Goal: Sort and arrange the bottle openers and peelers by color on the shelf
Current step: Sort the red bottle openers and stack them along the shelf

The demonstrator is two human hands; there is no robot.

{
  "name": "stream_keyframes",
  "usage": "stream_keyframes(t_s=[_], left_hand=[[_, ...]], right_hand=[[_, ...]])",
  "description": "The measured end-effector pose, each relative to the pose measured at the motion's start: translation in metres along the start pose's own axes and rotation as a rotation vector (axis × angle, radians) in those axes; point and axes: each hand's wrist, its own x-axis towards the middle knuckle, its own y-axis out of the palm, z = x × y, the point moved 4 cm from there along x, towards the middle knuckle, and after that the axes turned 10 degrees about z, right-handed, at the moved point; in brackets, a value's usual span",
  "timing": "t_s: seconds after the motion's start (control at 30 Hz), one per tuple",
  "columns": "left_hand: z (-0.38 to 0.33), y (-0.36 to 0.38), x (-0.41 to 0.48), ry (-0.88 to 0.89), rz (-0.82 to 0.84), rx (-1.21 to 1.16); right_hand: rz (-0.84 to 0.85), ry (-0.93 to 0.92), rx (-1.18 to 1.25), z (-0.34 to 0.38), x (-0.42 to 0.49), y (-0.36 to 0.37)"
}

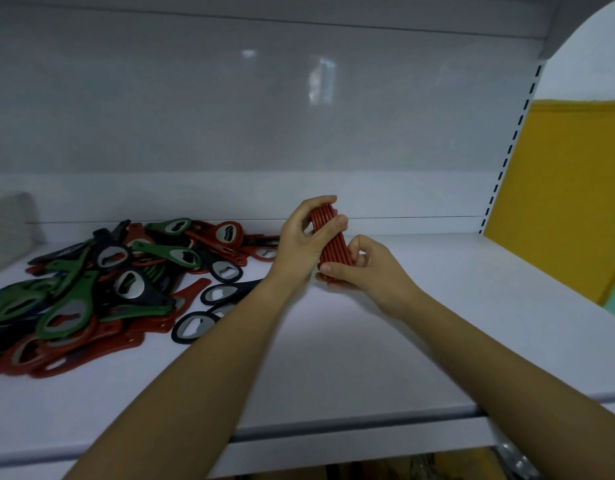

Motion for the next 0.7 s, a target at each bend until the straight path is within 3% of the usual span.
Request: stream_keyframes(t_s=[0.2,0.37,0.43,0.53,0.6,0.7], left_hand=[[-0.003,0.011,0.005,-0.024,0.096,0.158],[0.016,0.037,0.028,-0.313,0.207,0.364],[0.034,0.051,0.04,-0.397,0.267,0.552],[0.065,0.085,0.049,-0.469,0.505,0.895],[0.085,0.112,0.05,-0.444,0.651,1.043],[0.107,0.137,0.049,-0.403,0.733,1.235]], right_hand=[[-0.029,0.018,-0.035,0.004,-0.003,-0.016],[-0.175,0.115,-0.206,0.008,-0.015,-0.076],[-0.314,0.158,-0.39,0.012,-0.024,-0.115],[-0.482,0.307,-0.873,0.021,-0.04,-0.173],[-0.523,0.398,-0.998,0.02,-0.047,-0.202],[-0.552,0.511,-1.082,0.009,-0.043,-0.232]])
